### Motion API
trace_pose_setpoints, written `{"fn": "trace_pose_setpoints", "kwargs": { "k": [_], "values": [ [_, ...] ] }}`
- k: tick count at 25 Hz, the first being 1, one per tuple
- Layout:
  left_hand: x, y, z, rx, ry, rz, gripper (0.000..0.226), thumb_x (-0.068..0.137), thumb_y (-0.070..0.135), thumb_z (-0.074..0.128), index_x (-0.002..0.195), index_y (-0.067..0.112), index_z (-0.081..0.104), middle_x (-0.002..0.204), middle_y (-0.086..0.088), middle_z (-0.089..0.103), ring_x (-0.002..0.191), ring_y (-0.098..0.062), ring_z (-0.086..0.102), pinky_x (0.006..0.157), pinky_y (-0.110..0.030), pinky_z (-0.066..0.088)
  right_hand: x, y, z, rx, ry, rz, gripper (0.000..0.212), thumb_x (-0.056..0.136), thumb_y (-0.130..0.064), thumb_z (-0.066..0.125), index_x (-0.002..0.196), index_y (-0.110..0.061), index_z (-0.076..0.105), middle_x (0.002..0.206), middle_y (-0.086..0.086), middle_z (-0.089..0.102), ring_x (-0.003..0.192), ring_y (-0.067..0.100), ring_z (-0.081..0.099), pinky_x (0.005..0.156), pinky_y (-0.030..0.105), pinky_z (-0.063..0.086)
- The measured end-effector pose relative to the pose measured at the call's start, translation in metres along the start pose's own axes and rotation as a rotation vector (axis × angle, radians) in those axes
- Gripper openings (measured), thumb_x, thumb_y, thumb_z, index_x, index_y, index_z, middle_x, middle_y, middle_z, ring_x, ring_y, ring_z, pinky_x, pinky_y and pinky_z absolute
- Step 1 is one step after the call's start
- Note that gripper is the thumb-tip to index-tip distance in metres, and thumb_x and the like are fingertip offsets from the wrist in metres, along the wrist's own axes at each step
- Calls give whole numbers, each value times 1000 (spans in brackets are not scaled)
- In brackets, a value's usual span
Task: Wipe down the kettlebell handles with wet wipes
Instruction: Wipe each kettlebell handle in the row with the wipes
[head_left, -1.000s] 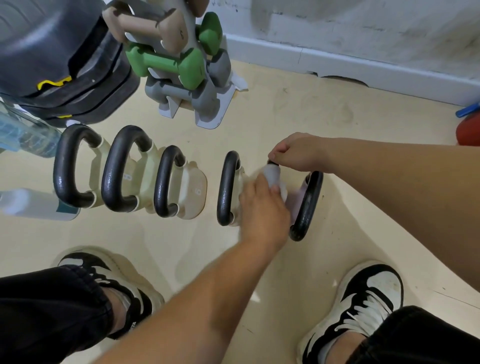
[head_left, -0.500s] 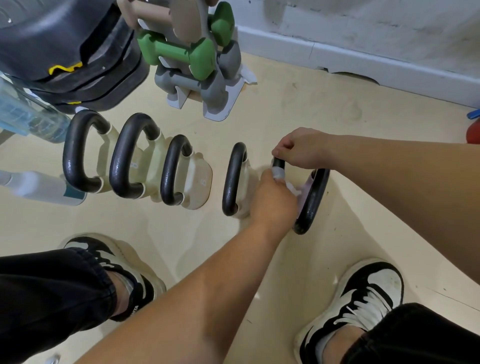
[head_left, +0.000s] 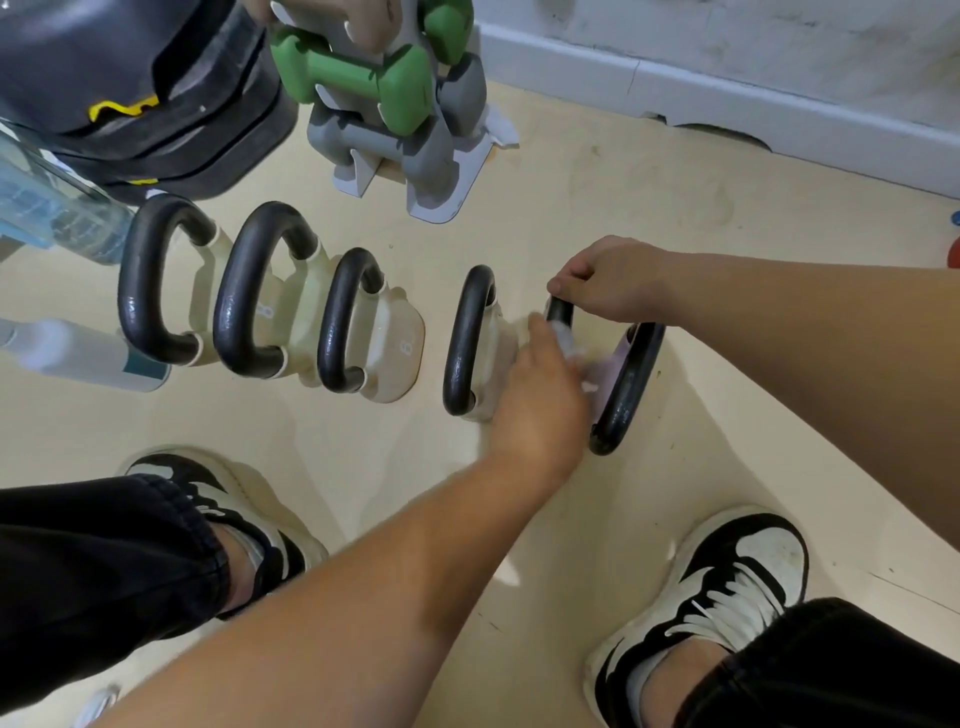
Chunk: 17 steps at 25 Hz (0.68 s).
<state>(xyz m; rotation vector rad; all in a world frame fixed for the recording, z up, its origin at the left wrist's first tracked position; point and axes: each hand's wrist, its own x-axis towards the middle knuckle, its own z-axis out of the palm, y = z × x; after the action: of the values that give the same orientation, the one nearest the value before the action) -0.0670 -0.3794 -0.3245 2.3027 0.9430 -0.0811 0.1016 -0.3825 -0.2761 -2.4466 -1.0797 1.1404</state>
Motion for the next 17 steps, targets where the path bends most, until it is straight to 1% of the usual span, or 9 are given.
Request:
{"fn": "trace_pose_setpoints", "kwargs": {
  "k": [2, 4, 6, 7, 10, 12, 13, 15, 17],
  "values": [
    [44, 26, -14, 0, -96, -157, 65, 99, 25, 53, 152, 5, 21, 141, -9, 42, 107, -25, 57, 83, -35, 48, 2, 2, -1, 190, -31, 84, 43, 99, -41, 51, 110, -6, 72, 124, 10, 68, 118, 28, 62, 97, 41, 50],
    [62, 42, -24, 25, -141, -210, 69, 97, 15, 52, 154, 1, 15, 145, -15, 37, 120, -29, 54, 96, -37, 49, 4, 4, -3, 276, -61, 132, 41, 98, -40, 49, 95, -6, 70, 109, 9, 70, 108, 27, 64, 92, 38, 50],
    [44, 40, -17, 261, -78, -71, 83, 100, 30, 51, 157, -4, 2, 152, -19, 30, 133, -31, 42, 107, -37, 41, 7, 8, -10, 228, -57, 125, 38, 99, -39, 48, 87, -10, 70, 104, 4, 66, 104, 23, 59, 95, 34, 46],
    [26, 33, -10, 364, -17, 23, 84, 101, 37, 47, 158, -4, 0, 158, -22, 25, 141, -33, 35, 115, -38, 34, 7, 8, -12, 183, -54, 118, 39, 100, -39, 47, 95, -9, 72, 109, 3, 67, 109, 23, 59, 102, 35, 45],
    [-4, 5, -6, 506, -3, 227, 72, 105, 24, 38, 159, -4, 0, 167, -26, 1, 156, -39, 2, 125, -44, 6, 12, 11, -15, 127, -23, 132, 49, 102, -42, 42, 115, -3, 70, 114, 8, 72, 117, 28, 60, 109, 40, 42],
    [5, 3, -15, 596, -126, 289, 70, 101, 20, 31, 159, -6, 1, 167, -26, -8, 155, -40, -11, 127, -47, 3, 14, 13, -13, 125, -14, 135, 53, 103, -44, 40, 116, -2, 69, 114, 10, 72, 116, 29, 60, 108, 40, 42],
    [14, 11, -22, 650, -149, 306, 71, 99, 25, 34, 157, -7, 11, 166, -26, 0, 155, -41, -6, 127, -47, 8, 15, 13, -11, 113, -18, 134, 55, 103, -45, 38, 116, -2, 69, 117, 11, 71, 117, 29, 60, 108, 40, 42],
    [45, 34, -35, 643, -233, 230, 61, 92, 27, 52, 145, -1, 42, 155, -21, 30, 143, -36, 29, 116, -38, 31, 17, 11, -8, 100, -1, 150, 58, 102, -49, 35, 124, -4, 66, 133, 13, 63, 125, 31, 55, 111, 41, 40],
    [78, 52, -46, 570, -381, 129, 28, 92, 14, 53, 119, 9, 59, 127, -9, 55, 104, -25, 52, 88, -34, 46, 18, 9, -9, 120, 33, 180, 61, 103, -50, 31, 136, -6, 57, 146, 14, 52, 132, 32, 49, 112, 42, 37]
  ]
}}
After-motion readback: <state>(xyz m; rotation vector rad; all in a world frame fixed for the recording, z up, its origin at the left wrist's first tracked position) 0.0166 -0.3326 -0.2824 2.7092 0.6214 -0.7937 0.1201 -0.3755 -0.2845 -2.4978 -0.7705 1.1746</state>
